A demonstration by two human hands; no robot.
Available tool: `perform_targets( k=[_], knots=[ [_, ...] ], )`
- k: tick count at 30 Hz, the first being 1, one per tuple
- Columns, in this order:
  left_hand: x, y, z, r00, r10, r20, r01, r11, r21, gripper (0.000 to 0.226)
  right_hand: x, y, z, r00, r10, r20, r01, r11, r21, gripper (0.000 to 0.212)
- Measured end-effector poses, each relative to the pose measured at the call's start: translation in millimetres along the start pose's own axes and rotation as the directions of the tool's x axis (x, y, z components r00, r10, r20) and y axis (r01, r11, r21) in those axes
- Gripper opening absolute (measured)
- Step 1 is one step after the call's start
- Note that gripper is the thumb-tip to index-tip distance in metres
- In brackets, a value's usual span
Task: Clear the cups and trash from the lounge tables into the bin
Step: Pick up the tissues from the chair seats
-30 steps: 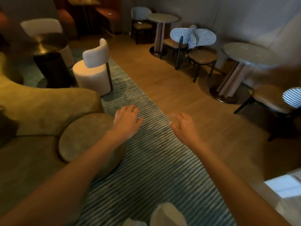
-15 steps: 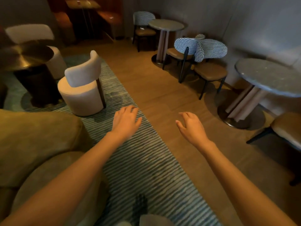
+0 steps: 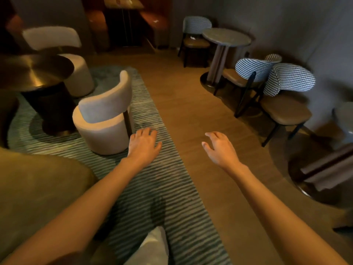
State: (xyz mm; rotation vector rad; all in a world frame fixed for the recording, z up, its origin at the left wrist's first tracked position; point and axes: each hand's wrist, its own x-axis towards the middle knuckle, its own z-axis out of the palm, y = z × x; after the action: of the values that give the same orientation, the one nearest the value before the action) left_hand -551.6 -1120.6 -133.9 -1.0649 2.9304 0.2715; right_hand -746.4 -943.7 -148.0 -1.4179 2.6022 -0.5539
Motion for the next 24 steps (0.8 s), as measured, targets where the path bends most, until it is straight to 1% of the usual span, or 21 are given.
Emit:
perform_targets(
  k=[3, 5, 10, 13, 17, 21, 24],
  knots=[
    [80.5, -12.7, -17.8, 1.000, 0.008, -0.002, -0.008, 1.000, 0.000, 0.050, 79.2, 6.2, -5.4, 0.999, 0.004, -0.040, -0.003, 1.000, 0.002, 0.046],
    [128.6, -17.4, -23.5, 1.000, 0.013, 0.023, -0.013, 1.000, -0.013, 0.050, 123.8, 16.0, -1.9, 0.999, 0.010, -0.047, -0.010, 1.000, 0.003, 0.046],
    [247.2, -31.8, -16.0, 0.998, 0.028, 0.062, -0.027, 0.999, -0.020, 0.050, 232.0, 49.3, 22.0, 1.000, 0.028, 0.013, -0.028, 0.999, 0.019, 0.046],
    [333.9, -36.3, -12.5, 0.999, 0.026, 0.038, -0.025, 0.999, -0.036, 0.050, 319.7, 74.1, 28.5, 0.999, 0.004, 0.039, -0.004, 1.000, -0.002, 0.048],
    [452.0, -30.4, -24.3, 1.000, 0.002, 0.013, -0.002, 0.999, -0.049, 0.051, 452.1, 101.5, 11.2, 1.000, 0.002, 0.002, -0.002, 0.999, 0.043, 0.047],
    [556.7, -28.7, -44.4, 0.999, -0.037, -0.017, 0.037, 0.999, -0.033, 0.052, 576.0, 115.1, -6.9, 0.999, -0.003, 0.034, 0.001, 0.999, 0.042, 0.047],
    [621.5, -41.5, -51.1, 0.995, -0.096, -0.033, 0.095, 0.995, -0.034, 0.051, 649.9, 116.1, 0.4, 0.995, -0.067, 0.073, 0.064, 0.997, 0.043, 0.046]
  ],
)
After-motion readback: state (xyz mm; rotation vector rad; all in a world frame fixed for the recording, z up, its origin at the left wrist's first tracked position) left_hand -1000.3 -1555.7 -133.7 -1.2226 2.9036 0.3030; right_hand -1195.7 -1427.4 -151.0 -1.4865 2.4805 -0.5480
